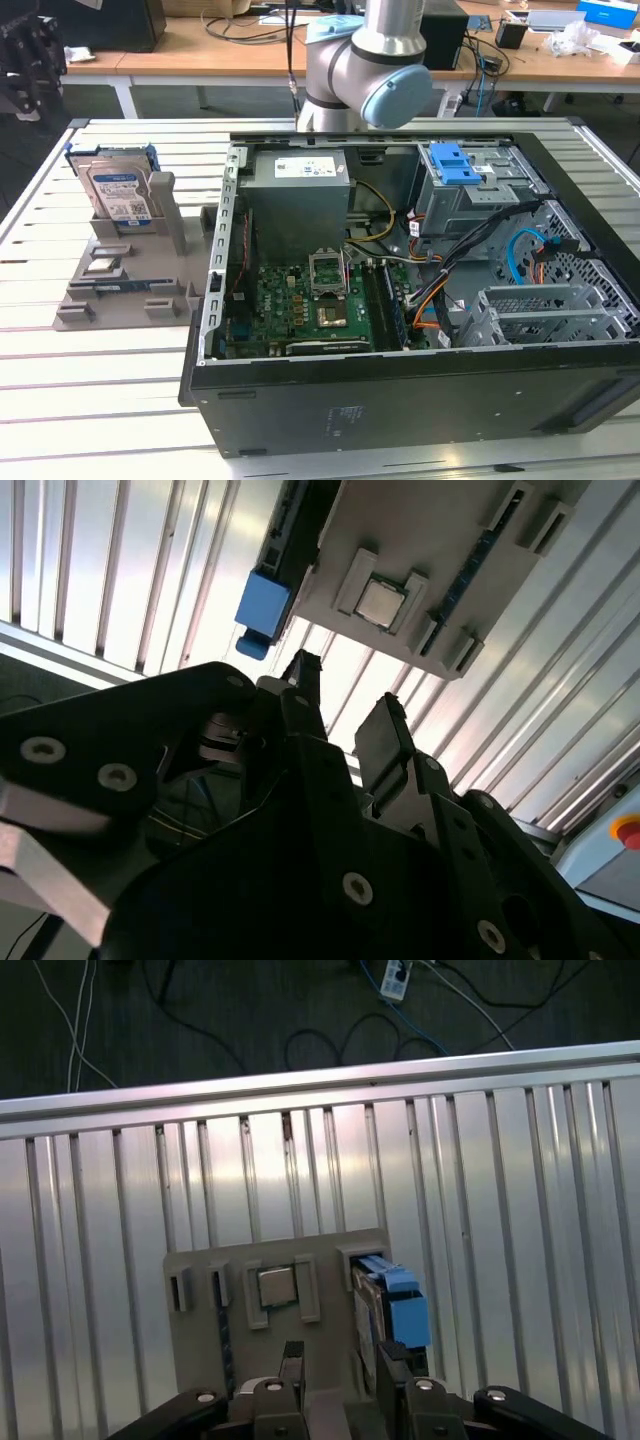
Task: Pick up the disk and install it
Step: 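Pick up the disk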
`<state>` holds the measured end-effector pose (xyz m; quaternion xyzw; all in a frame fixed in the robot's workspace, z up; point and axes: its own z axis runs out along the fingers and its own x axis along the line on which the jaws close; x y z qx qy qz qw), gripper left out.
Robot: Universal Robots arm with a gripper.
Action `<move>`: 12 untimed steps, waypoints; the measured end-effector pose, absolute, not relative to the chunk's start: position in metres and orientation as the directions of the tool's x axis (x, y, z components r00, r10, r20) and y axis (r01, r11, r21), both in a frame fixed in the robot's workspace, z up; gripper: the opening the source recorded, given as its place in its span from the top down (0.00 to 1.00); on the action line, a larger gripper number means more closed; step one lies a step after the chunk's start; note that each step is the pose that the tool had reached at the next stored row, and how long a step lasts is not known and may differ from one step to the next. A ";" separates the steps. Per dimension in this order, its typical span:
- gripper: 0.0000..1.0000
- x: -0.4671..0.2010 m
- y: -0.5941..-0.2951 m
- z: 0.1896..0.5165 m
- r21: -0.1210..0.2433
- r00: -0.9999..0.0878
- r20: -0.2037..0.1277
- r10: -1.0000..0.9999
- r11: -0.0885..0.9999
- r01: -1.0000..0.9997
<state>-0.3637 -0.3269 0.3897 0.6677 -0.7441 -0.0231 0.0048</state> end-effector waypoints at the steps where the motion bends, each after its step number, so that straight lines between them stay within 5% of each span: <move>1: 0.58 -0.364 -0.324 0.390 0.041 -0.108 -0.024 -0.994 0.107 -0.993; 12: 0.58 -0.364 -0.291 0.389 0.041 -0.108 -0.024 -0.994 0.107 -0.993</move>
